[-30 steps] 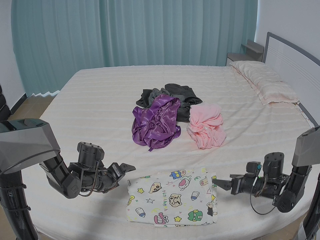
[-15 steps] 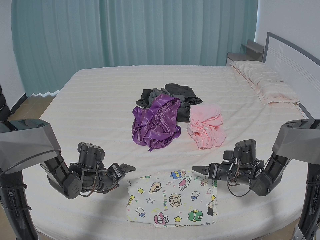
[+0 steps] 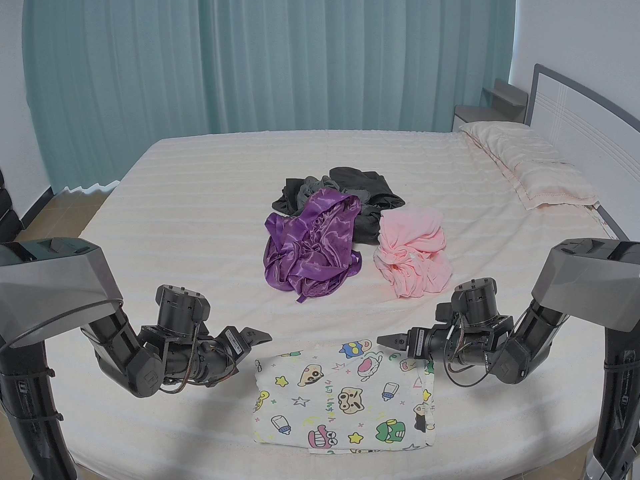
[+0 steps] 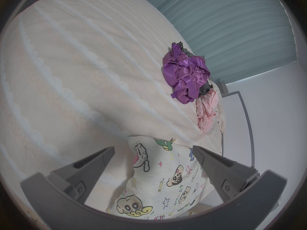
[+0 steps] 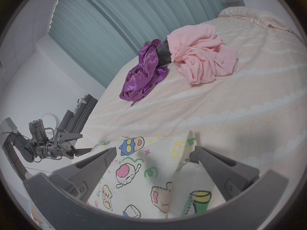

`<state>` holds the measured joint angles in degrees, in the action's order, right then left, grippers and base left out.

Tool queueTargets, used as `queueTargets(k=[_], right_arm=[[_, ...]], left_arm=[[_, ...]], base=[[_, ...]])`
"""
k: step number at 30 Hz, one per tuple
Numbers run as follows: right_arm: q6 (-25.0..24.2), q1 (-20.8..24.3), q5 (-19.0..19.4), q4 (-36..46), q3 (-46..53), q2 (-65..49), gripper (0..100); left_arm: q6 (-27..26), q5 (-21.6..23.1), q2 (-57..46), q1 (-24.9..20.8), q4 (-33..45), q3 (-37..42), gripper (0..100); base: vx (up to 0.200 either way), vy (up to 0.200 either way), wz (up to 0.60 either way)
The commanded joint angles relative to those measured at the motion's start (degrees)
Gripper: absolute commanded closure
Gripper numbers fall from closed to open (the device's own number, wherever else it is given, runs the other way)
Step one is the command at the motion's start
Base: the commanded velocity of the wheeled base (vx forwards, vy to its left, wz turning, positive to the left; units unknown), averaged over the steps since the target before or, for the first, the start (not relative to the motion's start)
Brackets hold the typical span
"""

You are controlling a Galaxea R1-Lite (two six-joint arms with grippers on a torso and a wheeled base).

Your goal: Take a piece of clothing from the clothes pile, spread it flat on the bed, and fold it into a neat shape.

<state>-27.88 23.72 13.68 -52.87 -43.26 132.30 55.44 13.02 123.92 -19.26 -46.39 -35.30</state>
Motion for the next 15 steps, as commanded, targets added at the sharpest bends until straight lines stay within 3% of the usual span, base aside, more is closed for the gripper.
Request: queueTargets(k=[1,2,15], right_arm=[[0.02,0.01,0.03,0.22,-0.86,2.17,0],[-0.07,0.01,0.03,0.22,-1.03,2.70,100],[-2.62,-1.93,-1.46,-5.66,2.40,2.78,100]], left_arm=[[0.02,-0.01,0.10,0.01,-0.02,-0.03,0],[0.02,-0.01,0.10,0.01,-0.02,-0.03,0],[-0.07,-0.10,0.10,0.01,-0.02,0.06,0]], base=[[0.000,0.000,0.00],[0.000,0.000,0.00],[0.000,0.000,0.00]])
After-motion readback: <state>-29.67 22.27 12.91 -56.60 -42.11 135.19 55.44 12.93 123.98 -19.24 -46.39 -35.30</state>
